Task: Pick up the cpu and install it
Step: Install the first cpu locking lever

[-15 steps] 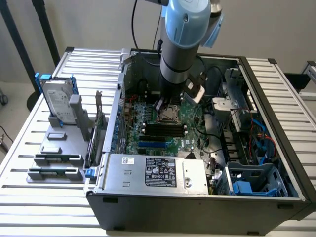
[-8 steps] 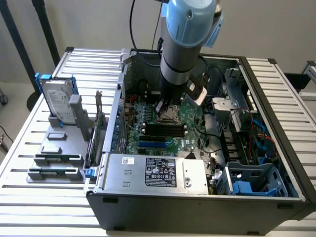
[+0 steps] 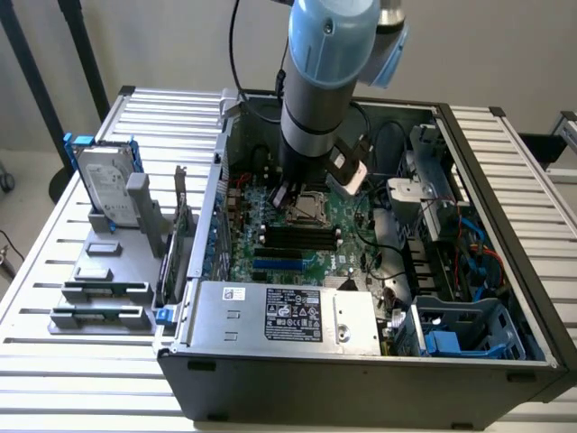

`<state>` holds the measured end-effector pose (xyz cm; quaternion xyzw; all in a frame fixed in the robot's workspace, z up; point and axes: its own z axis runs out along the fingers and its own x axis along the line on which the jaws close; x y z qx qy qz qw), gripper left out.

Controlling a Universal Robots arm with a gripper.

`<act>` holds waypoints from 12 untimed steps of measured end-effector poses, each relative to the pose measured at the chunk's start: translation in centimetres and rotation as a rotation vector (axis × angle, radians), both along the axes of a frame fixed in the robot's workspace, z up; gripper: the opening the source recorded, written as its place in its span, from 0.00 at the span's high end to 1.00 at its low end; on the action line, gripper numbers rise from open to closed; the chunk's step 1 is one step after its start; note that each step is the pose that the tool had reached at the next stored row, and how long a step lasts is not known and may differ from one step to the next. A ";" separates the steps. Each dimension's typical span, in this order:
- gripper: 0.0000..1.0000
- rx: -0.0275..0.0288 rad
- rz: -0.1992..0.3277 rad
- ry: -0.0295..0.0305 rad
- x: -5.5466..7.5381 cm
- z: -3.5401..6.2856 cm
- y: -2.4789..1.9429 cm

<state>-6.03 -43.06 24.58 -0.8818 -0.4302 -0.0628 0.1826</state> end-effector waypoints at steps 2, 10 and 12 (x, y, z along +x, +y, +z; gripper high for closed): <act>0.89 0.0001 -0.003 0.0006 -0.1 -0.03 -0.25; 0.89 0.0003 -0.006 0.0010 -0.5 -0.99 -0.40; 0.89 0.0005 -0.006 0.0010 -0.6 -1.35 -0.39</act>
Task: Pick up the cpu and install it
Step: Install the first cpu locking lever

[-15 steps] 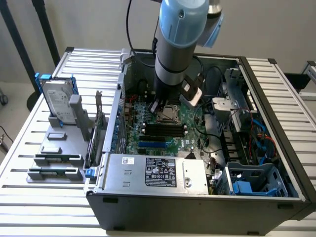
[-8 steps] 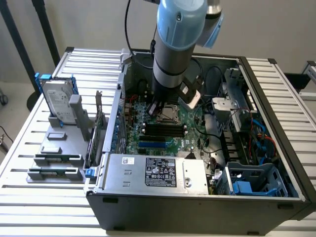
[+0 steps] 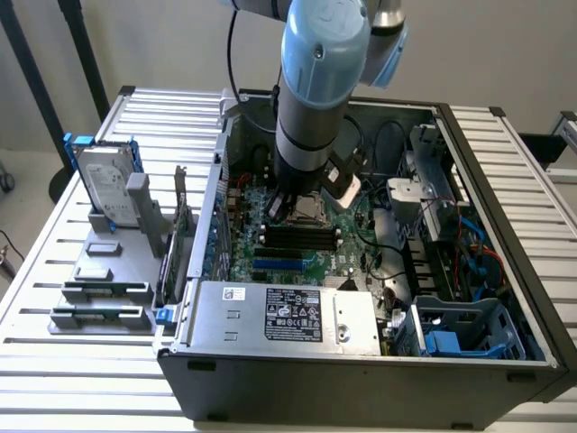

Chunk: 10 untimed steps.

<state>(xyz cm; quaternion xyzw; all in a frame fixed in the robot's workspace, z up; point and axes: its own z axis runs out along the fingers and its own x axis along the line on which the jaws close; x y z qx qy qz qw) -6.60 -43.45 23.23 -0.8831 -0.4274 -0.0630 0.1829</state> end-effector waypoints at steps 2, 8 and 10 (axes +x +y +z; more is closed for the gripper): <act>0.89 -0.0001 0.000 0.0000 -0.1 -0.30 0.08; 0.89 -0.0002 0.000 0.0001 -0.6 -0.94 0.45; 0.89 -0.0001 0.000 0.0000 -0.7 -1.13 0.61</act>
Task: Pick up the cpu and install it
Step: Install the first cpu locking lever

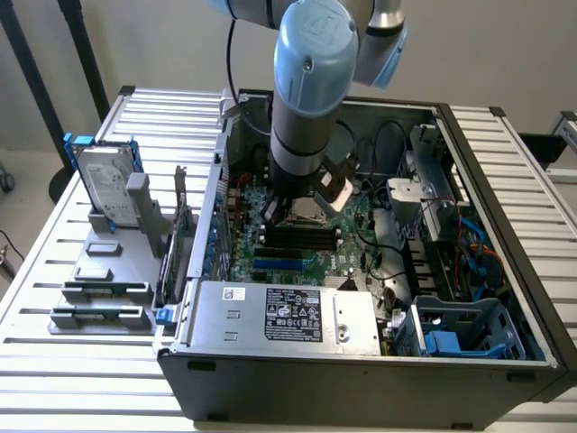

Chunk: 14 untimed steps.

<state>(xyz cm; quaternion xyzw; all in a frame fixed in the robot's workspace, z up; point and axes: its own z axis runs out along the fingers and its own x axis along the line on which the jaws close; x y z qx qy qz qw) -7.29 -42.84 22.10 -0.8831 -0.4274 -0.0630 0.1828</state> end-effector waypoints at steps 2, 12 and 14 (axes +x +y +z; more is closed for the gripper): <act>0.89 0.0001 0.000 -0.0001 -0.1 -0.24 0.09; 0.89 0.0002 0.002 -0.0024 -0.5 -1.48 0.75; 0.89 0.0002 0.002 -0.0042 -0.5 -1.76 0.76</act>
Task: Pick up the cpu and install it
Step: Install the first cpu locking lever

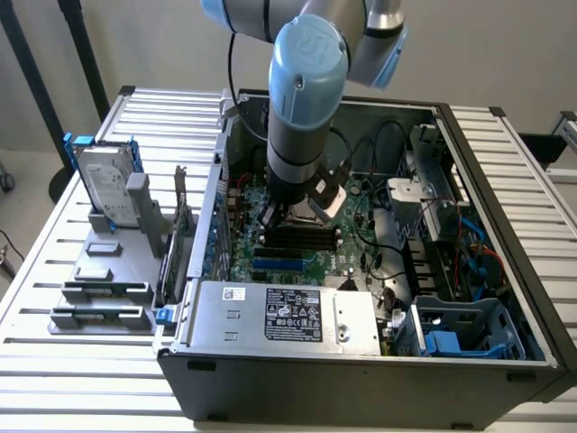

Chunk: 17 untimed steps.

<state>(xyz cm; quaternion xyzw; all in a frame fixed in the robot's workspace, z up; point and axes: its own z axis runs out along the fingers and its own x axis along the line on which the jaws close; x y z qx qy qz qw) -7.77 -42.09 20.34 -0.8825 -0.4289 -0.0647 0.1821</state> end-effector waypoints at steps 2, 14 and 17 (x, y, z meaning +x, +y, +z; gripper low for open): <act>0.89 0.0000 0.000 -0.0025 0.0 -0.26 0.00; 0.89 0.0007 0.005 -0.0115 0.0 -1.10 0.14; 0.89 0.0009 0.006 -0.0120 0.0 -1.20 0.22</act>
